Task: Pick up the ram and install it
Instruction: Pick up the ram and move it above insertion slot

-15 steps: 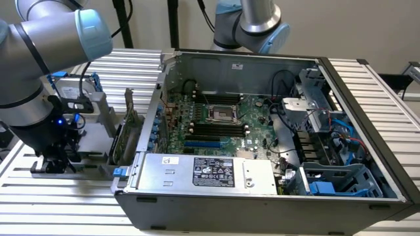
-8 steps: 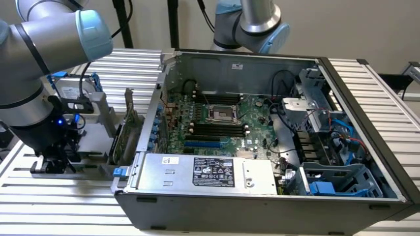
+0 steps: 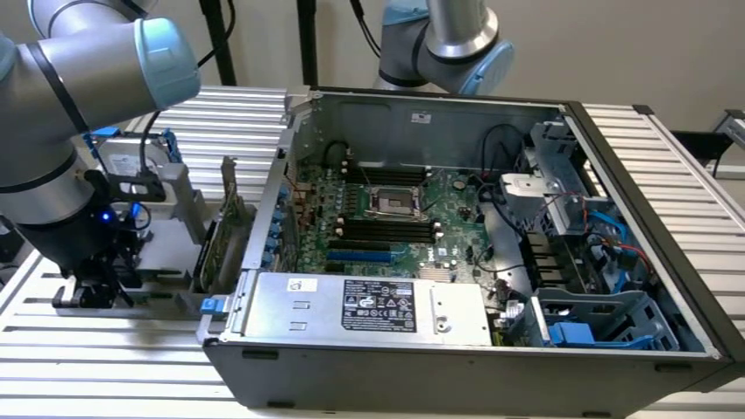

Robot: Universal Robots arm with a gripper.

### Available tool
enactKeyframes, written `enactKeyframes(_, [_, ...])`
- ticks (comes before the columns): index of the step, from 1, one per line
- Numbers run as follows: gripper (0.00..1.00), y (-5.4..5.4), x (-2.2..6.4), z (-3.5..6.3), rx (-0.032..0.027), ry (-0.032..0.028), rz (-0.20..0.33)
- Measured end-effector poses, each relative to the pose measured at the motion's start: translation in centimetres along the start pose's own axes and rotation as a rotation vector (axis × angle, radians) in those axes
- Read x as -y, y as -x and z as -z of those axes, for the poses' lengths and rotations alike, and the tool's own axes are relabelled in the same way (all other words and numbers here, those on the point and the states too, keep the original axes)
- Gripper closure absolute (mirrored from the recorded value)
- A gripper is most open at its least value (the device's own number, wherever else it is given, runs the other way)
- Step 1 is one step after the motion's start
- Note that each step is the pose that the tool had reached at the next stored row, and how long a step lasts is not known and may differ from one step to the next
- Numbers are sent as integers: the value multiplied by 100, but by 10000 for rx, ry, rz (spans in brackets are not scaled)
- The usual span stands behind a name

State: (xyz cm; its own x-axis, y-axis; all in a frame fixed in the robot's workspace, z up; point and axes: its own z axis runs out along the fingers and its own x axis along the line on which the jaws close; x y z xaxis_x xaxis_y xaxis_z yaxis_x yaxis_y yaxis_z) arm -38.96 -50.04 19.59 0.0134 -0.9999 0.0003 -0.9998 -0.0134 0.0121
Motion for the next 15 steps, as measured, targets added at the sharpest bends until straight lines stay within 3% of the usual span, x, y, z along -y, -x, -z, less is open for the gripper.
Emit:
enactKeyframes(3, [66, 0, -3, 2, -1, 7, -1])
enactKeyframes(4, [73, 0, -3, 2, -1, 7, -1])
enactKeyframes(8, [73, 0, -4, 4, 0, 9, -1])
enactKeyframes(10, [82, 0, -4, 6, -1, 11, -1])
enactKeyframes(15, [87, 0, -4, 6, 0, 11, -1])
